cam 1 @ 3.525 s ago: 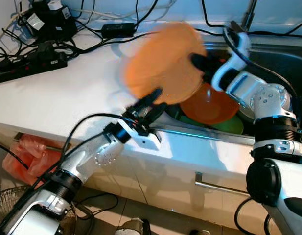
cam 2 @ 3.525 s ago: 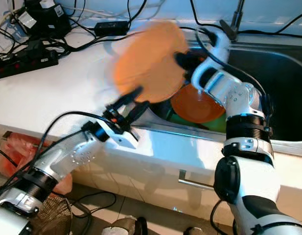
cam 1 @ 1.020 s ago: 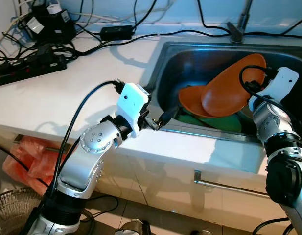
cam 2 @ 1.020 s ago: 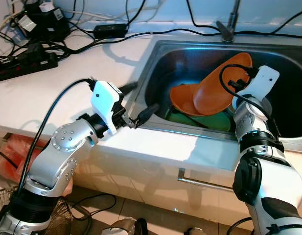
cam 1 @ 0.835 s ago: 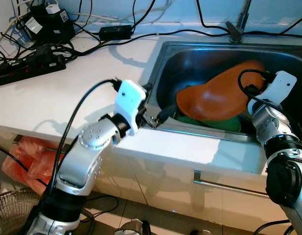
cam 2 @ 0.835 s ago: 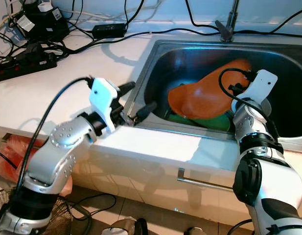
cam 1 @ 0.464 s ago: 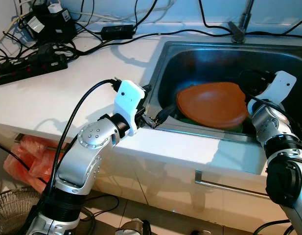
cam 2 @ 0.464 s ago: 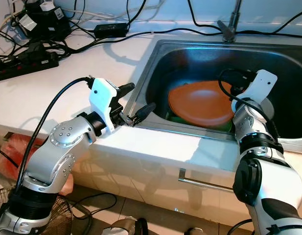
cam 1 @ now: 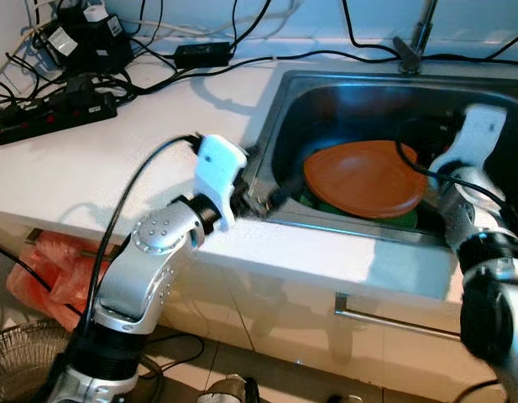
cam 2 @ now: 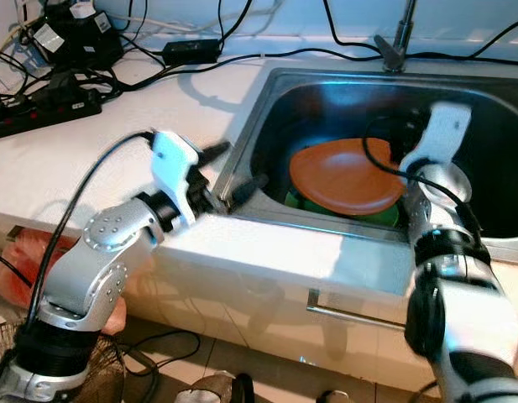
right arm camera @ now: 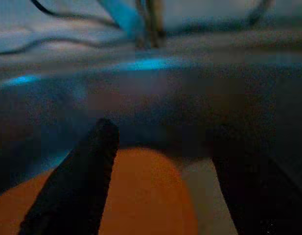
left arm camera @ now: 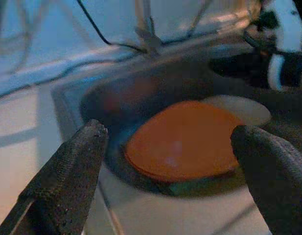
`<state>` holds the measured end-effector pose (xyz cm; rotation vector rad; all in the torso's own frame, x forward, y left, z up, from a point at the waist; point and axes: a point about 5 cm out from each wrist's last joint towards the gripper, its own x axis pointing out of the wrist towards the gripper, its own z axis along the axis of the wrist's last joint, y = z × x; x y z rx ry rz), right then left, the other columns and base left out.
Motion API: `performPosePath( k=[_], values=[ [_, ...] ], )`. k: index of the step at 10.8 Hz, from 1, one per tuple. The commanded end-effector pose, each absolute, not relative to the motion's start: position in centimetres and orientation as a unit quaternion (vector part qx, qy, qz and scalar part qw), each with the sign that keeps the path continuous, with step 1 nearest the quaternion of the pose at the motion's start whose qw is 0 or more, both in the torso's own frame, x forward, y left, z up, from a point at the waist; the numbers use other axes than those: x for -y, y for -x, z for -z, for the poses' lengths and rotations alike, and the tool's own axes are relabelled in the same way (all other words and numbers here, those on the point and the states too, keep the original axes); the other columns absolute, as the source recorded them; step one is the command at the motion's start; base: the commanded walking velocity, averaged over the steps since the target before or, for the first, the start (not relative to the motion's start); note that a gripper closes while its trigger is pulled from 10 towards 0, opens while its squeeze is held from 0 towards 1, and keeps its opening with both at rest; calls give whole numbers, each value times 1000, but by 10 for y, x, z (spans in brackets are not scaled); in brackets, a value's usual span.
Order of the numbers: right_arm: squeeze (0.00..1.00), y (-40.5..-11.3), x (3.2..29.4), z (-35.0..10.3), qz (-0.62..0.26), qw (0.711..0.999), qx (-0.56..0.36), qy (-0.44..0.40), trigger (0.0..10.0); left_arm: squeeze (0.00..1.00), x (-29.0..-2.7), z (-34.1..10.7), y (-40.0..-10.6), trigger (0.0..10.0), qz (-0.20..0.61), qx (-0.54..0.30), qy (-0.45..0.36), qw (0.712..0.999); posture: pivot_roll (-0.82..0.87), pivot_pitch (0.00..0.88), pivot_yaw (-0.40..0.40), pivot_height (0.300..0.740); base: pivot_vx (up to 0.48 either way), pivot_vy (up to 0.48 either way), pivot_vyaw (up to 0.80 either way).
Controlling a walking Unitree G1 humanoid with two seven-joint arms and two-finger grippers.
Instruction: Kitchen organization
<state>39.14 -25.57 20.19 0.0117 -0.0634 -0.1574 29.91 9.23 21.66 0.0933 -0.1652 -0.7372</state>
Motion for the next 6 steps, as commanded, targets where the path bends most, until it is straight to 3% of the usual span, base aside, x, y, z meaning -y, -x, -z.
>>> performPosePath(
  k=[1, 4, 5, 6],
  values=[
    [1000, -391, 249, -211, 59, 996, 62, 16, 10000, 0, -98, -220, -300, 10000, 338, 95, -50, 935, 132, 101, 120, 740, 0, 0, 0],
    [1000, -371, 214, -243, 11, 981, 189, 48, 10000, 0, -106, -217, -305, 10000, 234, 144, -48, 960, 75, 93, 99, 740, 0, 0, 0],
    [1000, -357, 204, -243, 7, 976, 215, 40, 10000, 0, -115, -213, -309, 10000, 153, 164, -71, 972, 51, 79, 82, 740, 0, 0, 0],
    [1000, -350, 203, -239, 11, 976, 215, 27, 10000, 0, -117, -210, -310, 10000, 137, 168, -75, 973, 44, 73, 76, 740, 0, 0, 0]
  ],
)
